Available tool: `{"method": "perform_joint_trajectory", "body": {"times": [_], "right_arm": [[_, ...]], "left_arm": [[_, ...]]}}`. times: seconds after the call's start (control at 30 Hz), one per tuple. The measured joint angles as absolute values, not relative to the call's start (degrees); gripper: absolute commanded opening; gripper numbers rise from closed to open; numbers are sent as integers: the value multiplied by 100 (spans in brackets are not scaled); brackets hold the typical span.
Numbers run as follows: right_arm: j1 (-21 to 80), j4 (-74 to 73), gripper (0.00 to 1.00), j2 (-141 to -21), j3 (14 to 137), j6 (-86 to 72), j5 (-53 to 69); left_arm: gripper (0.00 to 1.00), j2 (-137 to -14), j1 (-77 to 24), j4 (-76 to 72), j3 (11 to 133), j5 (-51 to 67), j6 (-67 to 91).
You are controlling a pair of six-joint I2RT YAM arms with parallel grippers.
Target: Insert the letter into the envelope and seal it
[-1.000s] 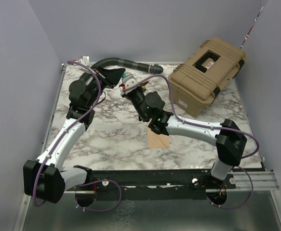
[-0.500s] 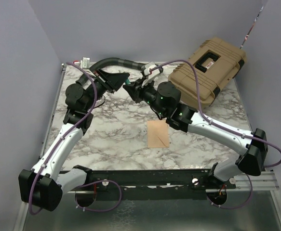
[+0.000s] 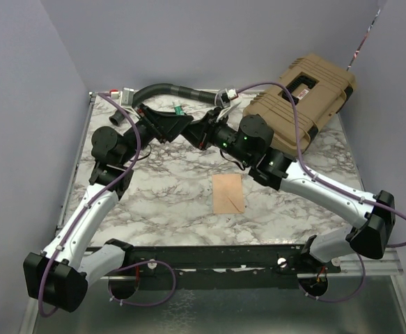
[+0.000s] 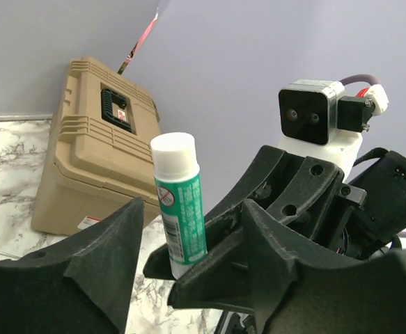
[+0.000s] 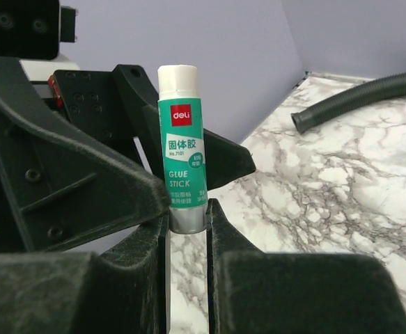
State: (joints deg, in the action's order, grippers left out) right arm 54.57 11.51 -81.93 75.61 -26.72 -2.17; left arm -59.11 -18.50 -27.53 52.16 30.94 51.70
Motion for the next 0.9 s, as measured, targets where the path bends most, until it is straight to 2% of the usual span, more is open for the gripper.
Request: {"method": "perform_joint_trajectory", "body": {"times": [0.13,0.33,0.37,0.4,0.43,0.53,0.57,0.6,0.7,0.9], "right_arm": [[5433,1146,1,-8117,7465,-2709,119],[5430,1122,1,-8023,7341,-2696,355],[5430,1131,1,-8023,7328,-2687,377],[5430,1166,1,-8020,7297,-2689,399],[5430,1199,7,-8016,7266,-2689,429],[5430,1253,46,-8007,7170,-2641,526],[5430,1280,55,-7999,7122,-2615,545],[5430,1293,61,-7970,7063,-2582,554],[5430,1275,67,-7708,6805,-2408,611],[5430,829,68,-6814,6488,-1977,801]], "left_arm": [[39,-5898,-1850,-2749,5186,3105,5118],[2,-5758,-1883,-2766,5076,3105,5116],[0,-5721,-1887,-2773,5039,3105,5135],[0,-5680,-1887,-2786,4993,3103,5122],[0,-5662,-1887,-2792,4967,3100,5122],[0,-5572,-1887,-2803,4823,3079,5000],[0,-5542,-1890,-2799,4777,3076,4976],[0,-5522,-1890,-2792,4742,3061,4912],[0,-5472,-1876,-2729,4689,3059,4550],[0,-5227,-1876,-2639,4692,3428,3544]]}}
